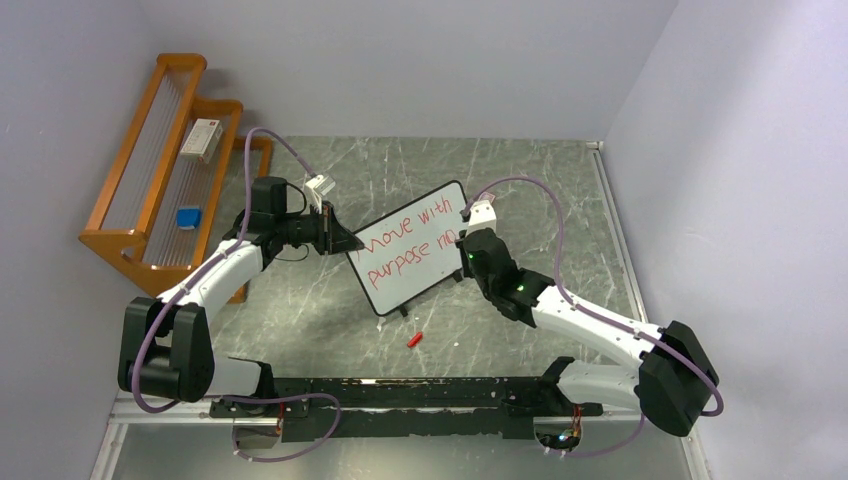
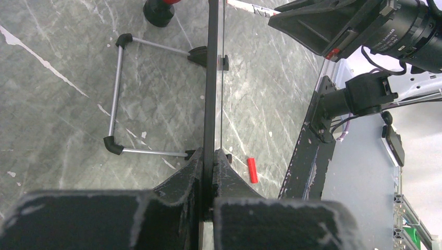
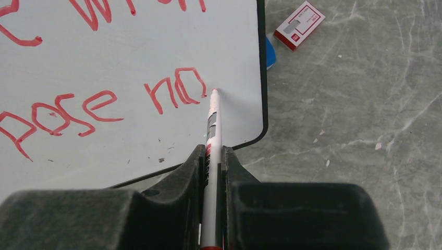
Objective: Write a sentence on the whiteboard
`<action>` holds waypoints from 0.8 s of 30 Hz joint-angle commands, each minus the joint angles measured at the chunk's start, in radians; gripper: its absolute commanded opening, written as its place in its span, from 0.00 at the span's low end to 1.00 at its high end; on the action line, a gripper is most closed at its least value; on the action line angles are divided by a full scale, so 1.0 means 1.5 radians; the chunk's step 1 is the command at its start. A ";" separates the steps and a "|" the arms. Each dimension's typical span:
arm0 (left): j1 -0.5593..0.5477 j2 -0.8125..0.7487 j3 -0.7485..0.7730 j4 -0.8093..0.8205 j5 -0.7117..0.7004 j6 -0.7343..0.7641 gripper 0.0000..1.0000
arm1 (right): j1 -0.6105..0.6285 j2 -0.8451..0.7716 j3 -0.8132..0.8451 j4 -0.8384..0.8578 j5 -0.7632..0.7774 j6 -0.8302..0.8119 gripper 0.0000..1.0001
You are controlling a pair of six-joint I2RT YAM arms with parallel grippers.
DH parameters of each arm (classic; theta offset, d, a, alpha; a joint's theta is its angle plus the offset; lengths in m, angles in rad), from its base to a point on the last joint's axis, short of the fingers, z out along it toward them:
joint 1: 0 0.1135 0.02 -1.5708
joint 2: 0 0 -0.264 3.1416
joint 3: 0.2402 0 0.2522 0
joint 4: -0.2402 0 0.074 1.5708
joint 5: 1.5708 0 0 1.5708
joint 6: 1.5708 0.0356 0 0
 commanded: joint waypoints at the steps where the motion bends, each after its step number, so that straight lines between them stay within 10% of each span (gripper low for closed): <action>1: -0.017 0.027 -0.021 -0.071 -0.079 0.038 0.05 | -0.006 -0.003 0.012 0.012 -0.005 -0.004 0.00; 24: -0.017 0.028 -0.021 -0.069 -0.076 0.037 0.05 | -0.006 0.006 -0.003 0.002 -0.035 0.021 0.00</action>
